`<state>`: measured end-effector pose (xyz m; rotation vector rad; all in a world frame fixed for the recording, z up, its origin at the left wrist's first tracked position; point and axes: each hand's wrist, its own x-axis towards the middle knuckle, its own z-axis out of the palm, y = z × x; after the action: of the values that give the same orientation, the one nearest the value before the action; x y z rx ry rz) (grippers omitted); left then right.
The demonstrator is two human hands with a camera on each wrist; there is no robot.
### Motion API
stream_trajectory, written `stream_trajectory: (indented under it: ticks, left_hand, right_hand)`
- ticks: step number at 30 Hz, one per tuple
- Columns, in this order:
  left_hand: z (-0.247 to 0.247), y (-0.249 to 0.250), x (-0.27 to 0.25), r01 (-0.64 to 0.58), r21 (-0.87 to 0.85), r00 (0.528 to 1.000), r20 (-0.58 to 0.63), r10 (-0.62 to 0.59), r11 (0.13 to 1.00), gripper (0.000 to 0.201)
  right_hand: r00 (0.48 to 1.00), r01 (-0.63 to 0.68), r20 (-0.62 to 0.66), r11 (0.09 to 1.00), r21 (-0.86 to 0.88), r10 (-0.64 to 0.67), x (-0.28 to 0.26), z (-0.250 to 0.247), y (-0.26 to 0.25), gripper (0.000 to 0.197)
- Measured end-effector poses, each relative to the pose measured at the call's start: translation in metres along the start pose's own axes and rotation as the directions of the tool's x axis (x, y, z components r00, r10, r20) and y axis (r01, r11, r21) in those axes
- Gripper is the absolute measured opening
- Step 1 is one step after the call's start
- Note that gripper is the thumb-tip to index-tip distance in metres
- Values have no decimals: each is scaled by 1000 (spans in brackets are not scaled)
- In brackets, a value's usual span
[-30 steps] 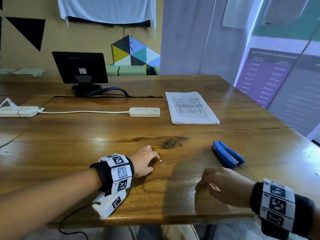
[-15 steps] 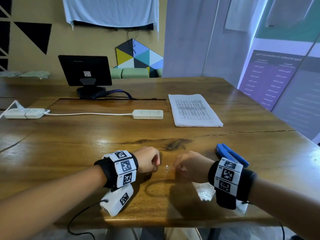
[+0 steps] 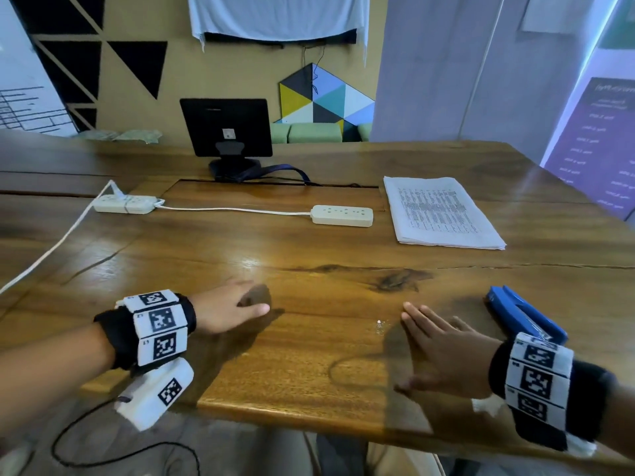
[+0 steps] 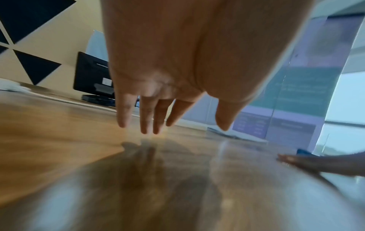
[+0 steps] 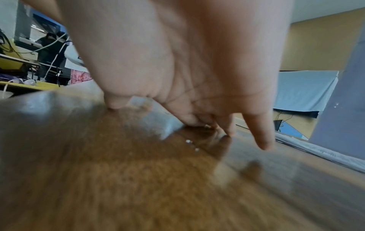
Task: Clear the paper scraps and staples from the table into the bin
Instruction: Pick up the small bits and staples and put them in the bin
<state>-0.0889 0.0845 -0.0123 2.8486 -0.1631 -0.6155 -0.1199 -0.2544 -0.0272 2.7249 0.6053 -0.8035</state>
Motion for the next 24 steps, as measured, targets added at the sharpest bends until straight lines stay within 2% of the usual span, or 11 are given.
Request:
stream_trajectory:
  ticks: [3, 6, 10, 13, 17, 21, 24]
  left_hand:
    - [14, -30, -25, 135, 150, 980, 128, -154, 980, 123]
    - [29, -37, -45, 134, 243, 967, 182, -181, 961, 144]
    - [44, -11, -57, 44, 241, 964, 245, -104, 969, 134]
    - [54, 23, -53, -79, 275, 956, 292, -5, 958, 125]
    - [61, 68, -33, -189, 301, 953, 287, 100, 935, 122]
    - [56, 108, -14, -252, 236, 944, 273, 185, 938, 109]
    - [50, 120, -5, -264, 203, 943, 258, 209, 943, 105]
  right_hand:
    - [1000, 19, -5, 1000, -17, -19, 4, -1, -1, 127]
    - [999, 42, -3, 999, -29, -42, 9, -3, -2, 133]
    - [999, 49, -8, 998, -44, -49, 12, -5, -7, 128]
    - [997, 67, -30, 997, -42, -69, 14, -7, -17, 123]
    - [993, 114, -34, 993, -8, -114, 20, -11, -36, 130]
    - [993, 118, -16, 993, -9, -118, 25, -20, -43, 132]
    - [996, 93, -5, 995, 37, -93, 18, -26, -35, 130]
